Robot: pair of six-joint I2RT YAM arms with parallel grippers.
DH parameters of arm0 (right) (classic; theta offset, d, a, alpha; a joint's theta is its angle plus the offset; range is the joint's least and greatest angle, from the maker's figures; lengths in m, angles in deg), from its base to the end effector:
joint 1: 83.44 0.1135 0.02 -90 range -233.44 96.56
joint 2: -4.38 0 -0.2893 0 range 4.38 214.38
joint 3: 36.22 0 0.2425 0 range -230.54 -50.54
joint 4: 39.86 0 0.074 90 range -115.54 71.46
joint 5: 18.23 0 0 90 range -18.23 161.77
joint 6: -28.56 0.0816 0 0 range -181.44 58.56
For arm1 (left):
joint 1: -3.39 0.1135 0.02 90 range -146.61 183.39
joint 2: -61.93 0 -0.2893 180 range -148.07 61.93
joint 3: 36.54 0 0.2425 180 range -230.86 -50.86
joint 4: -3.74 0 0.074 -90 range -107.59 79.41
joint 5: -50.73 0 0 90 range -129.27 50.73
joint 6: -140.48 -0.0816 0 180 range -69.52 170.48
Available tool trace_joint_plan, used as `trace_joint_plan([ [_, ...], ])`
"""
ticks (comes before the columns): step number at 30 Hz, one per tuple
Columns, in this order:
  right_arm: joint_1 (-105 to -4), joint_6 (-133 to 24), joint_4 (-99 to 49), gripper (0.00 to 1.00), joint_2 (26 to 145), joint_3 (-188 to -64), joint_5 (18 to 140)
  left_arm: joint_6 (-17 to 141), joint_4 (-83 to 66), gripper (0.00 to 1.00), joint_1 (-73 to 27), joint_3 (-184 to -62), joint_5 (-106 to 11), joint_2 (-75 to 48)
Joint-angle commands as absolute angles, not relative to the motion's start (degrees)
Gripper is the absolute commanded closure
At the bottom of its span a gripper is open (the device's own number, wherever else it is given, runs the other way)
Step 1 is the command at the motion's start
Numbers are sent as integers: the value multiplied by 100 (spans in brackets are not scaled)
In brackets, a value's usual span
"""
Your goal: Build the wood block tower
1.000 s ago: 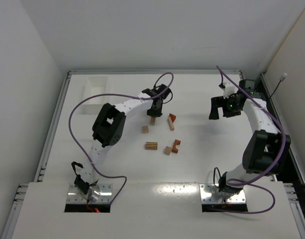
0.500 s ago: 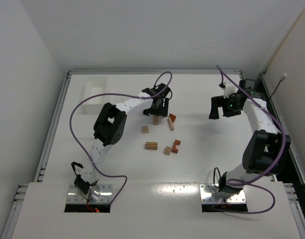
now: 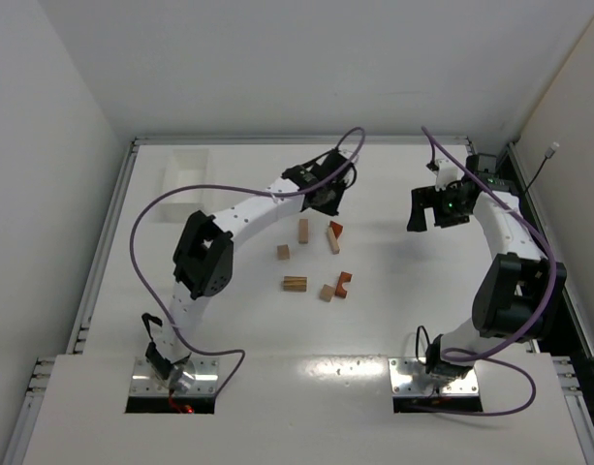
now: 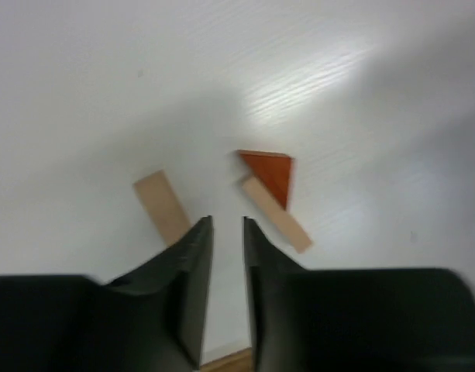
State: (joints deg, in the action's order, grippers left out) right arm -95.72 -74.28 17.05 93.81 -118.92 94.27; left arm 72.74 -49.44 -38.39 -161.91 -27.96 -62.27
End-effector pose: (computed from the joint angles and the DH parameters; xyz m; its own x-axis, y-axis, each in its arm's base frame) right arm 0.3235 -0.0385 0.2405 -0.8604 -0.0228 -0.5091 -0.1649 0.9578 0.2356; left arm 0.3983 -0.3344 0.2363 -0.7573 0.1785 -0.6282 0.2987 0.9501 -0.0901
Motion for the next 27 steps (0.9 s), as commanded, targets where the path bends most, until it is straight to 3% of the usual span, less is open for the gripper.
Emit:
trace_joint_plan([
  [1, -9601, -7392, 1621, 5, 9368, -11997, 9453, 6692, -5012, 87, -4169, -16678, -2969, -6373],
  [3, -9601, -7392, 1621, 5, 9368, -11997, 9453, 6744, -5408, 97, -3908, -17177, -3547, -6769],
  [6, -9601, -7392, 1621, 5, 9315, -11997, 9453, 6631, -5339, 99, -3756, -17242, -4094, -7183],
  [15, -9601, -7392, 1674, 5, 9315, -11997, 9453, 6296, -5075, 100, -3510, -17962, -4077, -7754],
  [27, -9601, -7445, 1674, 5, 9561, -12225, 9453, 5918, -5584, 100, -3571, -18087, -5579, -8203],
])
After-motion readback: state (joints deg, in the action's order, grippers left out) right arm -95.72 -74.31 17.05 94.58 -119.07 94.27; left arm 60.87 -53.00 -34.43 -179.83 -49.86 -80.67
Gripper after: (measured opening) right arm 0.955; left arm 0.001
